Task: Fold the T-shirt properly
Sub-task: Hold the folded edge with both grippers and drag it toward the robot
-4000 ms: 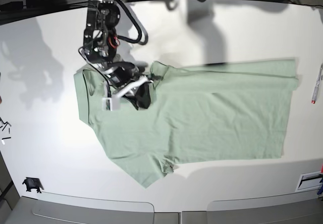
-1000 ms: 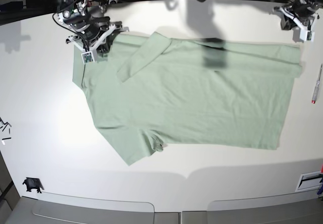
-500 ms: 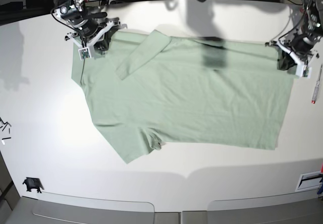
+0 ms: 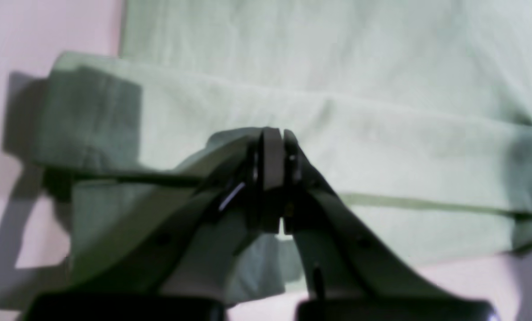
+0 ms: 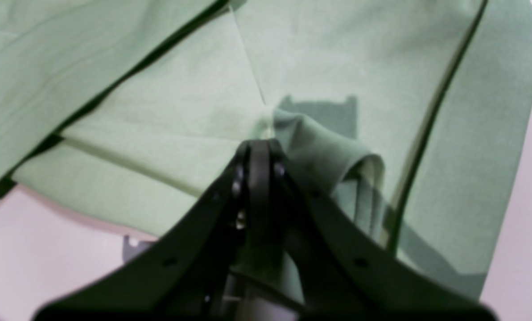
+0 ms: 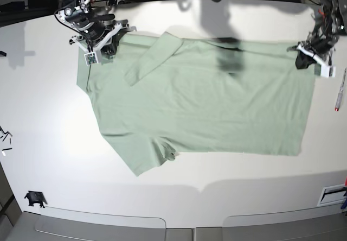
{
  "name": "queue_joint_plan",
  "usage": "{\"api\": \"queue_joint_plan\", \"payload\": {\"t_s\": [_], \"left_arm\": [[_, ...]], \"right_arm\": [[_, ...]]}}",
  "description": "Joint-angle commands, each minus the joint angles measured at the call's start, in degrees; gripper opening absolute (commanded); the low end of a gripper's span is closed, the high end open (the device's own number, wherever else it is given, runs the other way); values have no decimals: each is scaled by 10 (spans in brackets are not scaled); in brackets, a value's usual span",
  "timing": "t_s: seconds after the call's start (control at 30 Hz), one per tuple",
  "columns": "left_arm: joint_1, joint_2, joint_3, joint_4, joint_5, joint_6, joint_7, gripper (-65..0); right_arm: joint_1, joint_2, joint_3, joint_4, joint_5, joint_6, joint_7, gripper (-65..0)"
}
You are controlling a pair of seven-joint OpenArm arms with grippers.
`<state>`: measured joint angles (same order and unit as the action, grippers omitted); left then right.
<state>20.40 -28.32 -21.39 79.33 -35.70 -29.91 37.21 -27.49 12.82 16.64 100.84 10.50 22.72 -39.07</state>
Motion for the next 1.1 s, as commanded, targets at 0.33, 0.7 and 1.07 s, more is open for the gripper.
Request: {"api": "queue_joint_plan", "payload": {"t_s": [0.33,0.7,1.07], "left_arm": [[154,-3,3,148,71,12,65,-650],[155,-3,3,151,147,75,33,-650],[155,-3,3,152,147,75,32,-650]], "right_arm": [[0,22,3,6,-52,-2,-7,-650],[0,66,3,6,-28,-7,-69,-650],[0,66,3,54,21,-7,-92,-650]]}}
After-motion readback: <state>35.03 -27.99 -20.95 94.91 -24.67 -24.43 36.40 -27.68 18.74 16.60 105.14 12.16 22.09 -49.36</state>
